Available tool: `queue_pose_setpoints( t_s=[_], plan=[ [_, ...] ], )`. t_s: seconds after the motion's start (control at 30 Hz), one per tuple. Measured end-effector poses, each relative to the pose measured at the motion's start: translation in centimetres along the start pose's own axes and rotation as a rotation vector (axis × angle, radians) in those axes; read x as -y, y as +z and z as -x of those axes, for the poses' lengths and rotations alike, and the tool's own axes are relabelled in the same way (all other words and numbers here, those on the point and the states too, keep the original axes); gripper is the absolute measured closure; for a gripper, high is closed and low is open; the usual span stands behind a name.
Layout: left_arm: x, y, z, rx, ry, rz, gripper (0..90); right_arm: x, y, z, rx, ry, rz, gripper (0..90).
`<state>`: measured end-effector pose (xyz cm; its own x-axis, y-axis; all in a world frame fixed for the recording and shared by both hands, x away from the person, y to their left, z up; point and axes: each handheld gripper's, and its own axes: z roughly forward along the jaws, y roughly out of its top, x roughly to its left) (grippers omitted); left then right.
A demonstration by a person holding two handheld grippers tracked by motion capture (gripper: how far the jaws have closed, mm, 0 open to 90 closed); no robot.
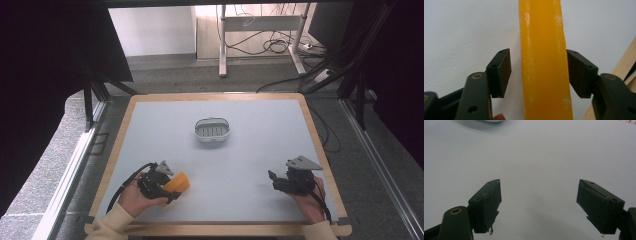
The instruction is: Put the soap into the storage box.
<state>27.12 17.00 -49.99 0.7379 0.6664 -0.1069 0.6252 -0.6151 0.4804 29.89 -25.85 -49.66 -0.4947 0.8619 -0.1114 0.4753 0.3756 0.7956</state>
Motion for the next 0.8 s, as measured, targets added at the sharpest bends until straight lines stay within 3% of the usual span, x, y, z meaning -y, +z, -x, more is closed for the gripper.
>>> queue_pose_setpoints(
  t_s=[0.17, 0.23, 0.5, 0.57, 0.8],
  plan=[
    [-0.03, 0.47, 0.15, -0.003, -0.014, -0.026, 53.0, 0.00, 0.01, 0.00, 0.000, 0.000, 0.000, 19.9],
    [-0.03, 0.66, 0.23, -0.023, -0.013, -0.040, 60.3, 0.01, 0.02, -0.01, 0.001, -0.002, -0.001, 19.9],
    [-0.11, 0.64, 0.35, -0.035, -0.027, -0.045, 61.4, -0.04, -0.02, -0.09, 0.000, -0.004, -0.001, 19.9],
    [-0.02, 0.68, 0.44, -0.041, -0.031, -0.024, 61.5, -0.06, -0.03, -0.12, 0.000, -0.004, 0.000, 19.9],
    [-0.07, 0.58, 0.36, -0.037, -0.030, -0.019, 61.6, -0.07, -0.06, -0.13, 0.003, -0.006, 0.002, 19.9]
  ],
)
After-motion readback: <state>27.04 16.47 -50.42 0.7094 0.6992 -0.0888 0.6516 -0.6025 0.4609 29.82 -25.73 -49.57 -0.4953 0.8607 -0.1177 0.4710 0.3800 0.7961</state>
